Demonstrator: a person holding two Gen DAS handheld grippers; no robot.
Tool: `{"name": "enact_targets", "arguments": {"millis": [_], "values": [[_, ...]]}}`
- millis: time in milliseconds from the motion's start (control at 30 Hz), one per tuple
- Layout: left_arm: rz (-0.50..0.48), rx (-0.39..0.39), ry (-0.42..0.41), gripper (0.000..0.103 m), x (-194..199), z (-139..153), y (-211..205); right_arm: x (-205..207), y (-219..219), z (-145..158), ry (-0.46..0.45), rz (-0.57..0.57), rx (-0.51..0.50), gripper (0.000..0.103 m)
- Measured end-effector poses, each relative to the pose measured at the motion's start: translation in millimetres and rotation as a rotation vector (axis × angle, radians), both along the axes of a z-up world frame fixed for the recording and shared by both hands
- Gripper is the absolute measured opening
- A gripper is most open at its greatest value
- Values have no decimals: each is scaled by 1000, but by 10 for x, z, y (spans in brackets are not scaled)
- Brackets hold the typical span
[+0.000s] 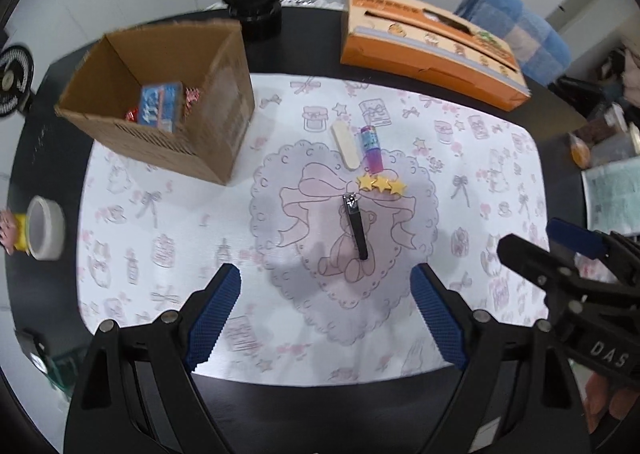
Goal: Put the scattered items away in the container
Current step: 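Withdraw both tools over the mat toward the nail clipper and yellow stars, then close the left gripper on the black nail clipper while the right gripper grasps the yellow star strip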
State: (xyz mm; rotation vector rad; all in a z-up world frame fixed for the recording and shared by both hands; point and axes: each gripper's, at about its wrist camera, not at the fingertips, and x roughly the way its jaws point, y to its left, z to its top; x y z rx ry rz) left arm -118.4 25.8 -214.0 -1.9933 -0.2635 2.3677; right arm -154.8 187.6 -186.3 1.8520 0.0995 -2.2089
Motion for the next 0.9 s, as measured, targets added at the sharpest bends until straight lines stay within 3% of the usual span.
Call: {"name": "enact_targets", "arguments": {"millis": [133, 300, 467, 600, 900], "values": [[66, 17, -37, 85, -64, -375, 113, -165, 25, -329, -28, 119, 31, 63], [127, 10, -60, 84, -140, -765, 223, -368, 66, -754, -65, 231, 22, 59], [167, 9, -75, 77, -224, -1061, 266, -523, 29, -1084, -88, 316, 14, 56], [177, -15, -82, 67, -220, -1159, 269, -622, -83, -1242, -101, 392, -18, 51], [163, -90, -84, 57, -180, -1230, 326, -665, -386, -1471, -98, 536, -26, 38]]}}
